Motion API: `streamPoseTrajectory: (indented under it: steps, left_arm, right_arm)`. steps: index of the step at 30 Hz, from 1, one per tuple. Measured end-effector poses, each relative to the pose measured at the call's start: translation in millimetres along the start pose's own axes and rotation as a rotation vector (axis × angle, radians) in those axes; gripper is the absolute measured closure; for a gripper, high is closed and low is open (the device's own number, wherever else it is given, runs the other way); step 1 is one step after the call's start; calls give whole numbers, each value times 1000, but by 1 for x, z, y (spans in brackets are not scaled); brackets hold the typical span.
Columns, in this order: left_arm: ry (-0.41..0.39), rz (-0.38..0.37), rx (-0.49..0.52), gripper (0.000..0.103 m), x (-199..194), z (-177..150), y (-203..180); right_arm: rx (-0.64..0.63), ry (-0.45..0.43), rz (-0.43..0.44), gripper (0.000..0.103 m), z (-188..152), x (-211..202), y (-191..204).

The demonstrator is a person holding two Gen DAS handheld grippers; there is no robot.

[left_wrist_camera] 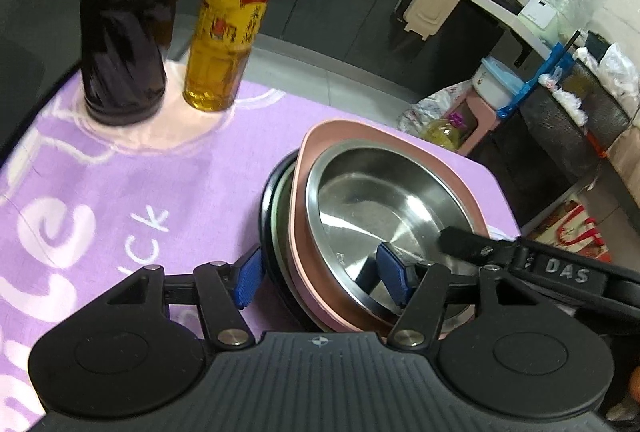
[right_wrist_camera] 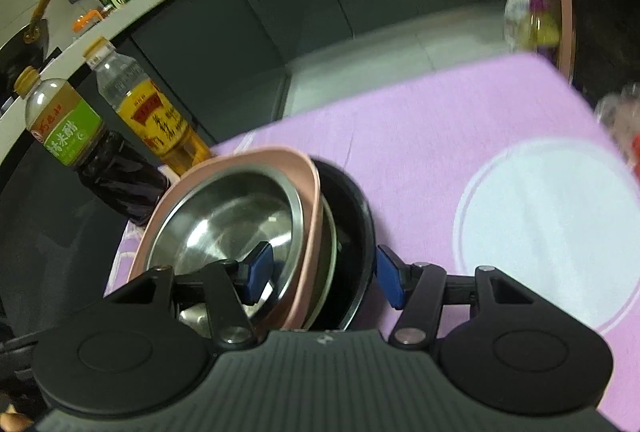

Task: Organize plates and bowls
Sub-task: 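Set the stack down beside the bottles and open both tools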

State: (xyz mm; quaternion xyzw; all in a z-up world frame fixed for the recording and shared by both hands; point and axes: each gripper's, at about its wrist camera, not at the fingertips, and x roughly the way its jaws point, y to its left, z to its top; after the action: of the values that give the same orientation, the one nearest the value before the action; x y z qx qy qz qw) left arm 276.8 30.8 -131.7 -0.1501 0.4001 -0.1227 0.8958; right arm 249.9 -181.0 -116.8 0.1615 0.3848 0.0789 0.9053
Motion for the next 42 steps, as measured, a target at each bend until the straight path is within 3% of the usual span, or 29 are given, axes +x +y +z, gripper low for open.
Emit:
streamPoseTrajectory:
  steps: [4,14,23,42]
  left_arm:
    - [-19,30,24,46,-8,2,-4]
    - [-178,38,114,46,-63,2,-20]
    - [-209,86,194,46,-108,-33,-41]
    - [-309,164,259,46,-185,-100,-58]
  right_arm:
    - [-40,-40,-19,47,0,-10,7]
    - [-31,-62,-14,47,-5,-34,14]
    - [-110,-109,-21,47,-30,-78,39]
    - [-170,-213,-143,47,-85,-136,63]
